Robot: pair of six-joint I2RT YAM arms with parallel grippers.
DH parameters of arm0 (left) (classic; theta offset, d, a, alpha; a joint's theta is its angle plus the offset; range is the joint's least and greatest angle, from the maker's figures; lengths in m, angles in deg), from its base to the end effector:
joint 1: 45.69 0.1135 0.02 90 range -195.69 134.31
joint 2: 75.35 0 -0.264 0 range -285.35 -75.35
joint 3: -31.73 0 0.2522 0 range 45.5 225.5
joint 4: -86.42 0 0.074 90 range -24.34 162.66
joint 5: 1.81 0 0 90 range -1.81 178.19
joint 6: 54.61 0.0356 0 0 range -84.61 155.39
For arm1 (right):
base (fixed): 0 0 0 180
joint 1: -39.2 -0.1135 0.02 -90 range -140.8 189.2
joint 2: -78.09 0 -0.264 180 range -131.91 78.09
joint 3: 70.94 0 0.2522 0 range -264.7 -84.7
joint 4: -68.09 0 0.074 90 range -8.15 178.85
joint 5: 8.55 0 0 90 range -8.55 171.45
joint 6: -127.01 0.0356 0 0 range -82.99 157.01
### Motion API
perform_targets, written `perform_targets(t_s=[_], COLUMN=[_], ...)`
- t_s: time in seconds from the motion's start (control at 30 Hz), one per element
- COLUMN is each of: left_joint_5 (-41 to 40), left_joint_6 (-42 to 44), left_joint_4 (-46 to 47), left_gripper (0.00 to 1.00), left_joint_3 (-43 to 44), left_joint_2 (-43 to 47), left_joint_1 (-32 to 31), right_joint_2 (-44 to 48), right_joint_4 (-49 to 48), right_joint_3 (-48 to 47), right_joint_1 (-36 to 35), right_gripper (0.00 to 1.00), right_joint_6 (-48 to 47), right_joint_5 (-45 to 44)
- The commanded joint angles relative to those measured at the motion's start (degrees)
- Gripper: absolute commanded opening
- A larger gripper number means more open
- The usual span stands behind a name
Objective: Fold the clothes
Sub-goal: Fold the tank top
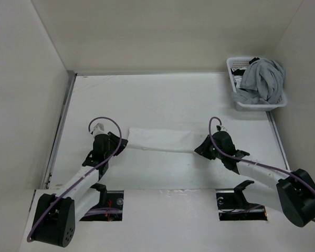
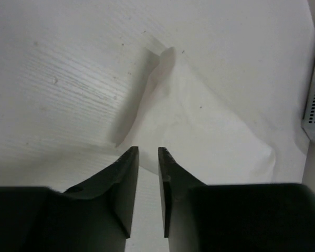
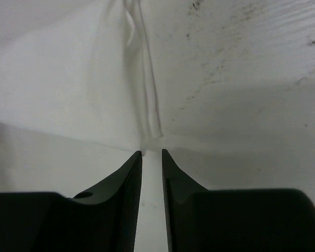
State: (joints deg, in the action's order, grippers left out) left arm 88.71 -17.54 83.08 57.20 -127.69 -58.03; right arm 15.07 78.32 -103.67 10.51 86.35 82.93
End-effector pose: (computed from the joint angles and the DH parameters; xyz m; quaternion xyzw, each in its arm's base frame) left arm 0.1742 -0.0384 0.1534 -0.2986 0.8139 -0.2721 0.4176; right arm 0.1762 0.0974 0.1504 0.1574 0.8944 0.2725 0.3178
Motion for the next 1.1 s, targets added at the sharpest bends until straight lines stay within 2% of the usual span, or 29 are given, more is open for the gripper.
perform_targets(t_s=[0.0, 0.07, 0.17, 0.37, 0.43, 0.5, 0.6, 0.67, 0.77, 0.87, 0.97, 1.07], left_joint_5=[0.8, 1.0, 0.6, 0.9, 1.2, 1.4, 1.5, 1.2, 0.7, 0.1, -1.3, -2.6], left_joint_6=[0.3, 0.2, 0.3, 1.0, 1.2, 1.3, 1.4, 1.6, 1.7, 1.0, 0.2, -0.2], left_joint_4=[0.1, -0.2, -3.3, -6.3, -6.3, -5.9, -5.3, -4.8, -4.3, -2.9, -1.5, -0.1], left_gripper=[0.23, 0.29, 0.3, 0.31, 0.31, 0.31, 0.31, 0.31, 0.31, 0.31, 0.31, 0.31], left_joint_3=[-1.4, -2.0, -2.2, -2.3, -2.0, -1.3, -0.1, 0.6, 1.6, 2.4, 3.1, 3.8], left_joint_2=[-0.4, 1.1, 4.6, 10.0, 9.9, 9.6, 9.4, 9.2, 8.6, 7.4, 5.9, 4.6], left_joint_1=[0.9, 1.5, 2.7, 5.8, 6.1, 6.1, 5.3, 4.1, 1.8, -1.5, -5.4, -8.7], right_joint_2=[0.8, 2.0, 0.4, -12.4, -17.5, -21.3, -22.1, -20.9, -15.2, -7.1, -0.5, 2.2], right_joint_4=[-0.9, -1.7, -4.5, -14.8, -18.1, -21.1, -24.9, -25.4, -23.2, -14.9, -4.7, 3.1], right_joint_3=[0.3, -0.4, -2.7, -5.1, -5.6, -5.7, -5.0, -5.0, -3.9, -4.3, -8.1, -13.6], right_joint_1=[-1.0, -0.5, 1.4, 6.0, 7.5, 8.6, 9.8, 10.6, 12.6, 14.1, 13.6, 9.9], right_gripper=[0.34, 0.44, 0.53, 0.56, 0.51, 0.37, 0.14, 0.05, 0.0, 0.0, 0.0, 0.01], right_joint_6=[1.5, 0.6, -2.0, -1.9, -0.7, 1.4, 4.3, 5.1, 5.2, 3.0, -1.1, -4.5], right_joint_5=[-2.1, -1.9, 0.4, 8.2, 10.6, 12.1, 11.9, 12.3, 11.1, 8.2, 2.9, -2.5])
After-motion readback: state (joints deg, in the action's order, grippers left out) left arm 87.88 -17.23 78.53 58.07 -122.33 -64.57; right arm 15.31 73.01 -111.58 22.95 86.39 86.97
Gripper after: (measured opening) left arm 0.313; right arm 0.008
